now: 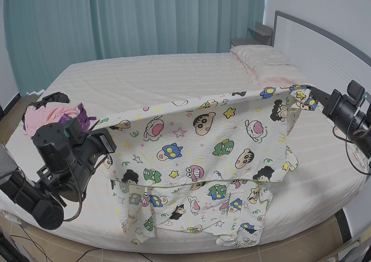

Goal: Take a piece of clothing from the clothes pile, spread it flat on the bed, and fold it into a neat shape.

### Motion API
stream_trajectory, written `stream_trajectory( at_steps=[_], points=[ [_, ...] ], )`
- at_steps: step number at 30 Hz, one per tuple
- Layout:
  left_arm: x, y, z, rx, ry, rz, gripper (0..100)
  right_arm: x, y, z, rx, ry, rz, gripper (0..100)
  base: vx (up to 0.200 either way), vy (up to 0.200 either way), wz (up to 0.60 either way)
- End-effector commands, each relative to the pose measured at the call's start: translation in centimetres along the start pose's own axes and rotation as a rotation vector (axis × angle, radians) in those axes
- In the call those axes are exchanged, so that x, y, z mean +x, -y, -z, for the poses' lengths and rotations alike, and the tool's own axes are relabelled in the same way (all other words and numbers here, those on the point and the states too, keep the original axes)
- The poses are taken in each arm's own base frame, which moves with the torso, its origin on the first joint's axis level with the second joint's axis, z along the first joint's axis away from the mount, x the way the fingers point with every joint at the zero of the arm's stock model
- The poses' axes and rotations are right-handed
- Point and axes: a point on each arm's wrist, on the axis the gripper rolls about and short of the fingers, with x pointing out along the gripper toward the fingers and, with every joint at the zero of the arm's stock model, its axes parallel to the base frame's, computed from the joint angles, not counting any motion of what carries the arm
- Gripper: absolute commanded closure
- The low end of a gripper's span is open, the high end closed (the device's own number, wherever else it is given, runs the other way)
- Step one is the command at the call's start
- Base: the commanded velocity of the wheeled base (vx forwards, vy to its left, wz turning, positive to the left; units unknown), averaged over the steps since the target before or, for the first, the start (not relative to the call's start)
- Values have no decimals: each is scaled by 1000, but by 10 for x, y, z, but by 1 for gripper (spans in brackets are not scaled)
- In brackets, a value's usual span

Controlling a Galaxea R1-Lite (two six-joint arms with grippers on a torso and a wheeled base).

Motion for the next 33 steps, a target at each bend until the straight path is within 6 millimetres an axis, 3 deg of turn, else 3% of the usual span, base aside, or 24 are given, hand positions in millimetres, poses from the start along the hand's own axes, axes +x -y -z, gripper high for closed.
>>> stream_trajectory(
  at_steps=[1, 9, 22, 30, 31, 32, 33],
  points=[
    [45, 0, 15, 35, -89, -20, 100, 49, 34, 21, 9, -30, 58, 100, 200, 0, 0],
    [102, -12, 47, 64, -192, -87, 100, 95, 61, 54, 27, -70, 87, 100, 50, 0, 0],
    [160, -16, 96, 96, -304, -143, 100, 147, 100, 98, 107, -123, 137, 100, 0, 0, 0],
    [196, -28, 120, 107, -320, -217, 100, 185, 123, 131, 133, -165, 162, 100, 0, 0, 0],
    [201, -30, 124, 108, -329, -224, 0, 190, 125, 136, 144, -175, 164, 100, 0, 0, 0],
    [205, -32, 129, 111, -338, -231, 0, 195, 127, 140, 154, -190, 168, 100, 0, 0, 0],
    [209, -34, 134, 114, -349, -238, 0, 199, 128, 143, 165, -202, 168, 0, 0, 0, 0]
  ],
)
